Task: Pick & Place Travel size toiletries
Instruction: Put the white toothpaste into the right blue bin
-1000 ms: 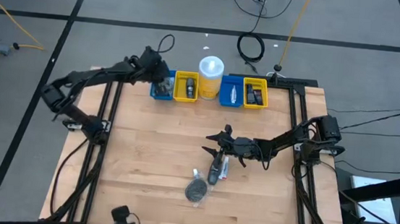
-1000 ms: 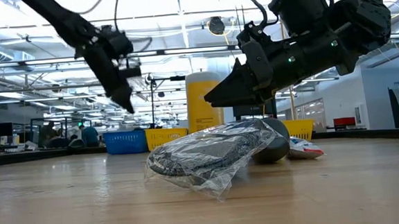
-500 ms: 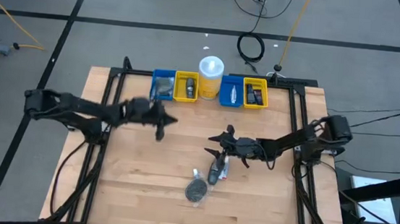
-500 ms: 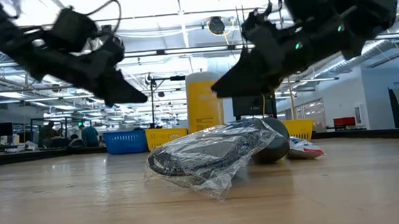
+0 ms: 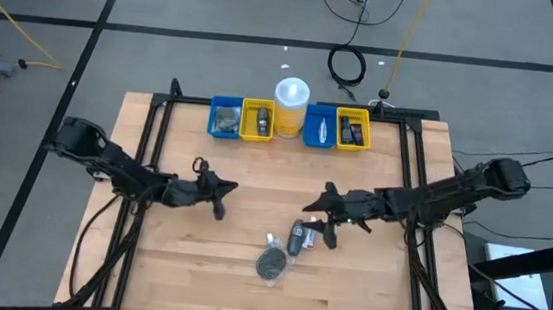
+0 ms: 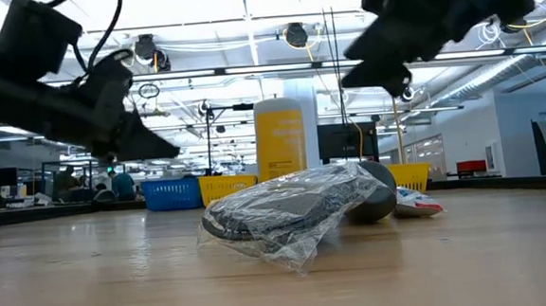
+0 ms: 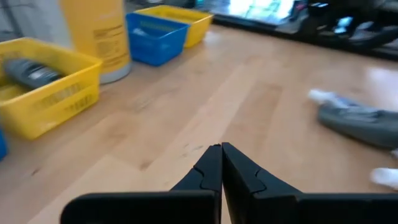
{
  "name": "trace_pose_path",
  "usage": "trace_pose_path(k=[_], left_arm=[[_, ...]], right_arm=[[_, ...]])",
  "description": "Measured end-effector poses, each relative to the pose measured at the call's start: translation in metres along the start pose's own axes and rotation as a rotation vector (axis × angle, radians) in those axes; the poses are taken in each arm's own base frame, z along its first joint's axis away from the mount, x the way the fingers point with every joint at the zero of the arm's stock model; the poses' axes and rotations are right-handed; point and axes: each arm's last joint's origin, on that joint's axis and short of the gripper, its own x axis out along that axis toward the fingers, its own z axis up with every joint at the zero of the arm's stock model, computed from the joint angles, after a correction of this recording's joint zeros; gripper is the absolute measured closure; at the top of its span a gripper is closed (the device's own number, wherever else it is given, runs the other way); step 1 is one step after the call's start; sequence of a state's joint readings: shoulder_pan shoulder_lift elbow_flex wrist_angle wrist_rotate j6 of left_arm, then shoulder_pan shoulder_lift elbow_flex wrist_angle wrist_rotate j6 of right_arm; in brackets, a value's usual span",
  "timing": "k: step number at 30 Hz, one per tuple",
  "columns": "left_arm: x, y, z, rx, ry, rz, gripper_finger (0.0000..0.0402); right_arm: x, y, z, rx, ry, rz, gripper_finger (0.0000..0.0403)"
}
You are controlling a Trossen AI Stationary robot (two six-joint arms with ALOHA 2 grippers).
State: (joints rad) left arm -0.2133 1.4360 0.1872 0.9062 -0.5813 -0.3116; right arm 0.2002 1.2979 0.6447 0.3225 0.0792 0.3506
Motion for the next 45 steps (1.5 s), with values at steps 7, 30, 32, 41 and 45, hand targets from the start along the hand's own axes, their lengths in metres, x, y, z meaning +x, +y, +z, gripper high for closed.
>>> trace_pose_path(k=[7, 30, 32, 41, 45], left_arm=[[0.012, 0.002, -0.022, -0.045, 0.02, 0.195, 0.0387], [0.058, -0.019, -0.046, 0.024, 0.137, 0.168, 0.0399], [0.058, -0.019, -0.046, 0.02, 0.137, 0.167, 0.0397], [0.058, -0.019, -0.046, 0.02, 0.137, 0.167, 0.0386], [0.058, -0.019, -0.046, 0.02, 0.138, 0.166, 0.0398]], right_arm=[[0.008, 0.003, -0.034, 0.233, 0.261, -0.066, 0.0187], [0.048, 0.0, -0.065, 0.488, 0.398, -0.387, 0.0173], [0.051, -0.001, -0.067, 0.472, 0.401, -0.406, 0.0184], [0.051, -0.008, -0.064, 0.313, 0.359, -0.466, 0.0303], [0.044, -0.018, -0.046, 0.287, 0.258, -0.535, 0.0365]])
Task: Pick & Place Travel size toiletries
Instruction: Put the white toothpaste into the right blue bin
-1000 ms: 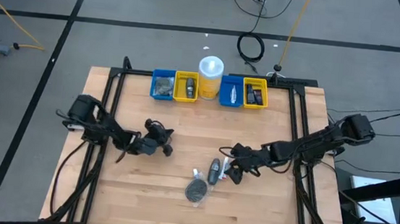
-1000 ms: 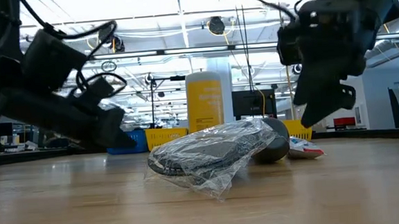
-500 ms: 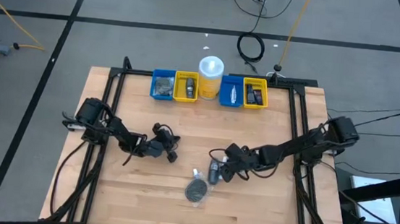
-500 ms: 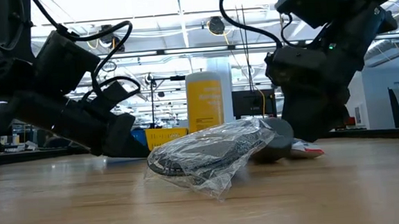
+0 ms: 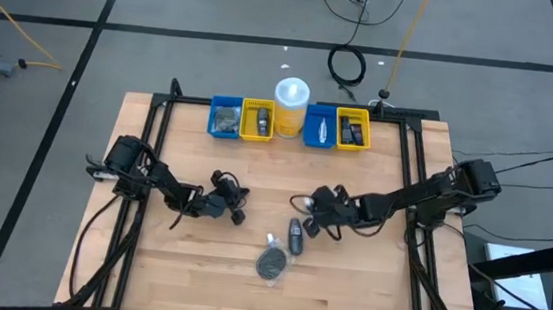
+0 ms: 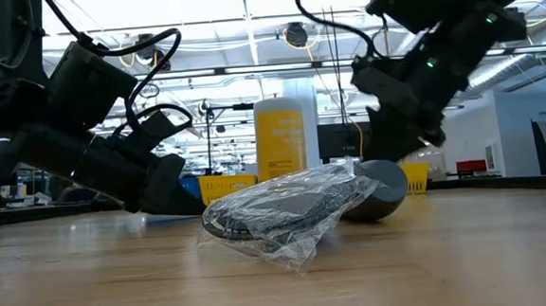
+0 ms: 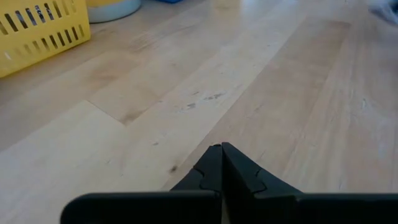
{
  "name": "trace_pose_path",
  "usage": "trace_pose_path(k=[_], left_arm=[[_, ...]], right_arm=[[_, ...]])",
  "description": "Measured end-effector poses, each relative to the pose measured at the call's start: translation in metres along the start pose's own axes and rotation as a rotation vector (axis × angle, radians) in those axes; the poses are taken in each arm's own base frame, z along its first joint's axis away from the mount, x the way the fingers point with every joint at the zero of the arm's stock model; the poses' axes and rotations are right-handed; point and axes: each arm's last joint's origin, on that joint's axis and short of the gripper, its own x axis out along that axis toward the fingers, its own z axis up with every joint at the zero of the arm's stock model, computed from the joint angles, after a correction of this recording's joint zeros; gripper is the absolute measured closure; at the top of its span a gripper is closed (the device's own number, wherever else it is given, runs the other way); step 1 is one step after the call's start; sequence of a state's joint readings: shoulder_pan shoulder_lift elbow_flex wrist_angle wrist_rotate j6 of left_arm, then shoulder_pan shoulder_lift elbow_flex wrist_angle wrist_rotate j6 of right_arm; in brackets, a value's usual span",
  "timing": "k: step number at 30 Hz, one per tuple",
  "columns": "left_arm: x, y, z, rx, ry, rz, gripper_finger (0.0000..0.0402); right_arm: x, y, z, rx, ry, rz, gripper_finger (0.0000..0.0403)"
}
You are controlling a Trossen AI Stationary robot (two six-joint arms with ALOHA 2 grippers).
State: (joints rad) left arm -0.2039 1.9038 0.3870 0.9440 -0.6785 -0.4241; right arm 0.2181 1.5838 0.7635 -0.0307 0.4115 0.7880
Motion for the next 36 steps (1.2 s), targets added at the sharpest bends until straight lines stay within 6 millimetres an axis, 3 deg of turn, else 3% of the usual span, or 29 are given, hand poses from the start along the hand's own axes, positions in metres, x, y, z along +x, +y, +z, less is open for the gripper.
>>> trace_pose_path(k=[3, 8, 15, 20, 23, 29, 36], left_arm=[[0.0, 0.0, 0.0, 0.0, 0.0, 0.0, 0.0397], [0.0, 0.0, 0.0, 0.0, 0.0, 0.0, 0.0383], [0.0, 0.0, 0.0, 0.004, 0.0, 0.001, 0.038], [0.0, 0.0, 0.0, 0.011, 0.0, 0.002, 0.038], [0.0, 0.0, 0.0, 0.02, 0.0, 0.003, 0.038], [0.0, 0.0, 0.0, 0.031, 0.0, 0.004, 0.038], [0.0, 0.001, 0.0, 0.032, 0.003, 0.006, 0.038]], right_arm=[[-0.003, -0.01, 0.018, -0.003, -0.083, -0.039, 0.0393], [-0.005, -0.037, 0.065, -0.003, -0.325, -0.141, 0.0388], [0.01, -0.103, 0.121, 0.0, -0.539, -0.339, 0.039], [0.023, -0.149, 0.137, 0.066, -0.563, -0.408, 0.0387], [0.036, -0.169, 0.133, 0.072, -0.483, -0.407, 0.0385], [0.062, -0.182, 0.135, 0.077, -0.431, -0.394, 0.0384], [0.069, -0.188, 0.13, 0.081, -0.394, -0.412, 0.0383]])
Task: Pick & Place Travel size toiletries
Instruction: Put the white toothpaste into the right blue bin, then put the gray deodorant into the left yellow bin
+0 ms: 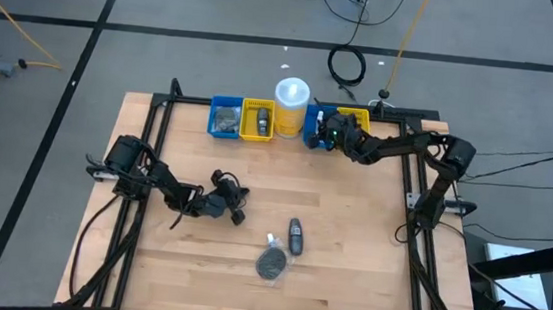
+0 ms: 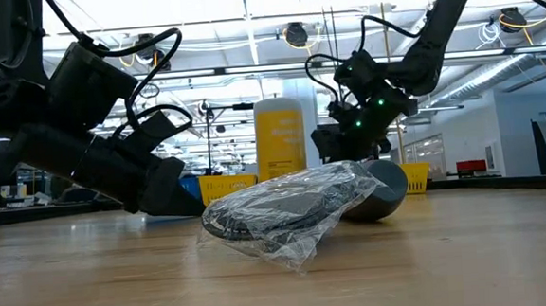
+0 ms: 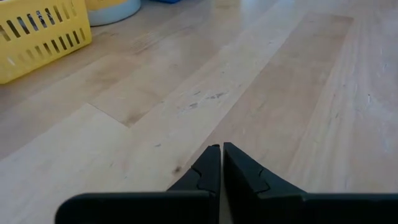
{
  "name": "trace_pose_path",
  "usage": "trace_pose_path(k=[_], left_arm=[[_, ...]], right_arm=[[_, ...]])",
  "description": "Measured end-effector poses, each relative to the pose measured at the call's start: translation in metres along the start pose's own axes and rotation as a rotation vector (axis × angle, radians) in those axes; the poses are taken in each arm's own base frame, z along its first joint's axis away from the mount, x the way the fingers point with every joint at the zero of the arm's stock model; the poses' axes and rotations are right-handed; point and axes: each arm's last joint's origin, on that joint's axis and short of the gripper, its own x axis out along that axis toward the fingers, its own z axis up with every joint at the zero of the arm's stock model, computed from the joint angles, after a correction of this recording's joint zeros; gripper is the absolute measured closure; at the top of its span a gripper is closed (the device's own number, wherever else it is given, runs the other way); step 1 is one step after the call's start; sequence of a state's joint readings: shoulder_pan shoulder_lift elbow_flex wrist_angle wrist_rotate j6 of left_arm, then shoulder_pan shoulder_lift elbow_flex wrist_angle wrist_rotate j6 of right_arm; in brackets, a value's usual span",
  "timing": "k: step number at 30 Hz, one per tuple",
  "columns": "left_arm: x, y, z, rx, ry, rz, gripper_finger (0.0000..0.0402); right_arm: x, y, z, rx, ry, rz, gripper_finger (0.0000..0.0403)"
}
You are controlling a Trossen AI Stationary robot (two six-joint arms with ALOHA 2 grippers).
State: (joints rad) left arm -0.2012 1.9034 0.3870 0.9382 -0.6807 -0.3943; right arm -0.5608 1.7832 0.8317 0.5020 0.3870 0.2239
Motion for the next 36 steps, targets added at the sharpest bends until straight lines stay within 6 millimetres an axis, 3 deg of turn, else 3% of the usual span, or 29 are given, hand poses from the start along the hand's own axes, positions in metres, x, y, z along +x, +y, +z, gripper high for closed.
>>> trace_pose_path(k=[10, 16, 21, 25, 29, 36], left_arm=[[0.0, 0.0, 0.0, -0.001, 0.0, -0.001, 0.038], [0.0, 0.0, 0.0, 0.0, 0.0, -0.002, 0.038], [0.0, 0.0, 0.0, 0.0, 0.0, -0.002, 0.038], [0.0, 0.0, 0.0, 0.0, 0.0, -0.004, 0.038], [0.0, 0.0, 0.0, 0.0, 0.0, -0.004, 0.038], [0.0, 0.0, 0.0, 0.0, 0.0, -0.004, 0.038]], right_arm=[[0.001, -0.001, -0.002, 0.034, 0.03, 0.039, 0.0375], [0.0, -0.003, 0.002, 0.04, 0.018, 0.037, 0.0307], [-0.011, -0.003, 0.017, 0.021, -0.043, 0.051, 0.0246], [-0.035, 0.007, 0.035, -0.008, -0.111, 0.106, 0.0224], [-0.069, 0.031, 0.044, -0.099, -0.15, 0.204, 0.0227], [-0.128, 0.083, 0.016, -0.274, -0.136, 0.455, 0.0245]])
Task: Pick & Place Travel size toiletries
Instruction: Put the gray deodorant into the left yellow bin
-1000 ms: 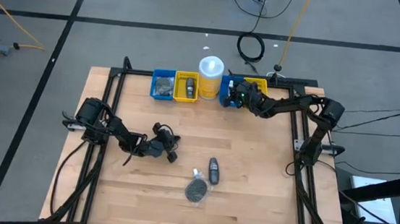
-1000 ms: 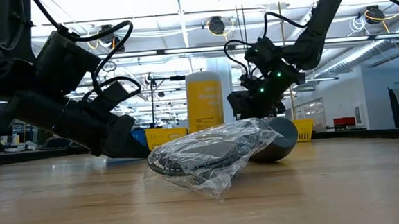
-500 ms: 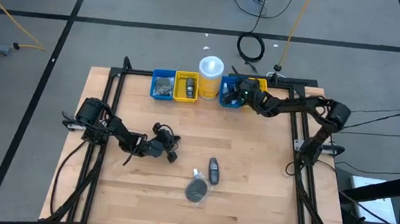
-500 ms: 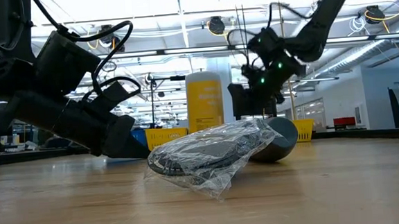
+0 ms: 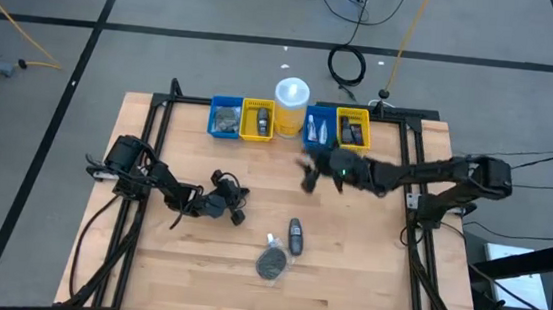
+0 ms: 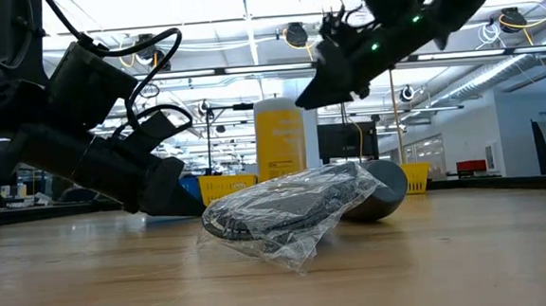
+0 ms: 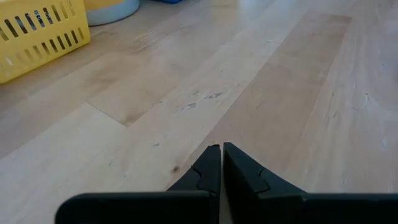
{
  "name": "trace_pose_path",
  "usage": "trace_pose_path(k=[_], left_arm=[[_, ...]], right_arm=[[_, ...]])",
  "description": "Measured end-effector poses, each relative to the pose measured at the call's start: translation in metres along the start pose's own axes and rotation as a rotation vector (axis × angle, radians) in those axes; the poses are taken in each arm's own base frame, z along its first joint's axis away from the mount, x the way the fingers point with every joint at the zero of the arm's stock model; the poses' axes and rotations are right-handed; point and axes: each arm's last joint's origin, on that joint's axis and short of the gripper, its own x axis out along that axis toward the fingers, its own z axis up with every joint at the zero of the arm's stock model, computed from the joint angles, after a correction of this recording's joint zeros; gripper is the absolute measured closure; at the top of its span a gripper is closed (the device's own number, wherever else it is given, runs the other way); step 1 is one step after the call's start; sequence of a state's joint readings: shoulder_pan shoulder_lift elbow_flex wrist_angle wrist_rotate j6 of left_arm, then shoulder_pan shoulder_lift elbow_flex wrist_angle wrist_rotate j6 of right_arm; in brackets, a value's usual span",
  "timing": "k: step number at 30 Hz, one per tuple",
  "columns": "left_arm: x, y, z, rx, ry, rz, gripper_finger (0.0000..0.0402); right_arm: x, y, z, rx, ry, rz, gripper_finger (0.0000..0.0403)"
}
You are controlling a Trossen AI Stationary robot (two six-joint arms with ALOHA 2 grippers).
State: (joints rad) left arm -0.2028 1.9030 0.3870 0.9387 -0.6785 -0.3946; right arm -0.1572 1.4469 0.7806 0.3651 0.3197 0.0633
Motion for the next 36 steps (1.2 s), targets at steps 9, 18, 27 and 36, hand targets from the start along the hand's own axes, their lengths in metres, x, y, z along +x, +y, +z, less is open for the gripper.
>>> trace_pose_path(k=[9, 18, 27, 36], left_arm=[[0.0, 0.0, 0.0, -0.003, 0.0, 0.0, 0.038], [0.0, 0.0, 0.0, -0.003, 0.0, 0.0, 0.038], [0.0, 0.0, 0.0, -0.003, 0.0, 0.0, 0.038], [0.0, 0.0, 0.0, -0.004, -0.001, 0.0, 0.038]], right_arm=[[-0.029, 0.068, -0.019, 0.201, 0.028, 0.552, 0.0242], [-0.049, 0.097, -0.037, 0.319, 0.399, 0.526, 0.0157], [-0.055, 0.109, -0.056, 0.377, 0.536, 0.359, 0.0075], [-0.038, 0.134, -0.082, 0.292, 0.505, 0.354, 0.0081]])
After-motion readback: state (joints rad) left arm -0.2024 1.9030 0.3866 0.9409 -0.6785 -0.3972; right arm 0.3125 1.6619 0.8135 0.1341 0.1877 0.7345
